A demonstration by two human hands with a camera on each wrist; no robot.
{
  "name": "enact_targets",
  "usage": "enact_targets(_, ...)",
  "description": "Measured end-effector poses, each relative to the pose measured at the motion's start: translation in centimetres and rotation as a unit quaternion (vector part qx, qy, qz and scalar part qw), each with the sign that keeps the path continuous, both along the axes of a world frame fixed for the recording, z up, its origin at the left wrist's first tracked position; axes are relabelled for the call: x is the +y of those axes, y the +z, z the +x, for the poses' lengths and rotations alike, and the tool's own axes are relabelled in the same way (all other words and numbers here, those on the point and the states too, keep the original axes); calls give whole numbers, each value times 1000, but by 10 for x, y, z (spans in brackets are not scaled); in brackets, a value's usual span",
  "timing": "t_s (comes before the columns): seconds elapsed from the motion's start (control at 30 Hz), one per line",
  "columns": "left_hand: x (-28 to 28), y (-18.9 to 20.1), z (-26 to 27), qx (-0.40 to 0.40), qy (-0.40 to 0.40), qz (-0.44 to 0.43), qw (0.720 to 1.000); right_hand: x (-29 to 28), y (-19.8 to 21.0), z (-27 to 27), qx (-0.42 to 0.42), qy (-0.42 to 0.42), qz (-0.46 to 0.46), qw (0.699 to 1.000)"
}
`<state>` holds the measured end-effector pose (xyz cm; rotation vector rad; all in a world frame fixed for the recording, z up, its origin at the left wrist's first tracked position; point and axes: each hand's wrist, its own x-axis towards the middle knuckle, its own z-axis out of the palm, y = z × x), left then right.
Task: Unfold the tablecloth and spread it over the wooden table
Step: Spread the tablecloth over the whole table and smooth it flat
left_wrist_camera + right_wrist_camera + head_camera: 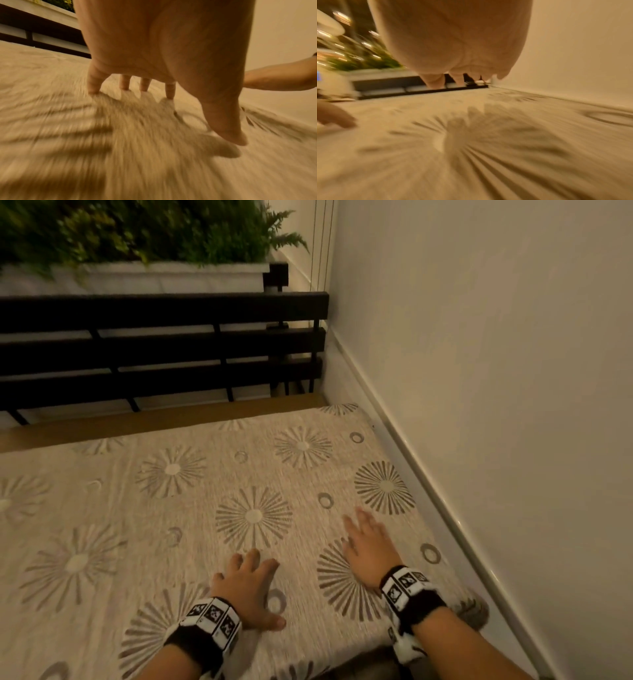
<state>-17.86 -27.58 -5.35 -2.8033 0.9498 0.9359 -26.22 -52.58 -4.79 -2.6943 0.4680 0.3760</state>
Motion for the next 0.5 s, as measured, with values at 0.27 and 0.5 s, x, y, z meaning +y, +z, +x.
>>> enact_targets(0.27, -14, 2, 79, -93, 154, -33, 983, 69, 15, 123, -1, 170, 48, 984)
enact_targets(0.5, -33, -12, 105, 19, 171, 29, 985, 23, -31, 185, 53, 258, 4, 965)
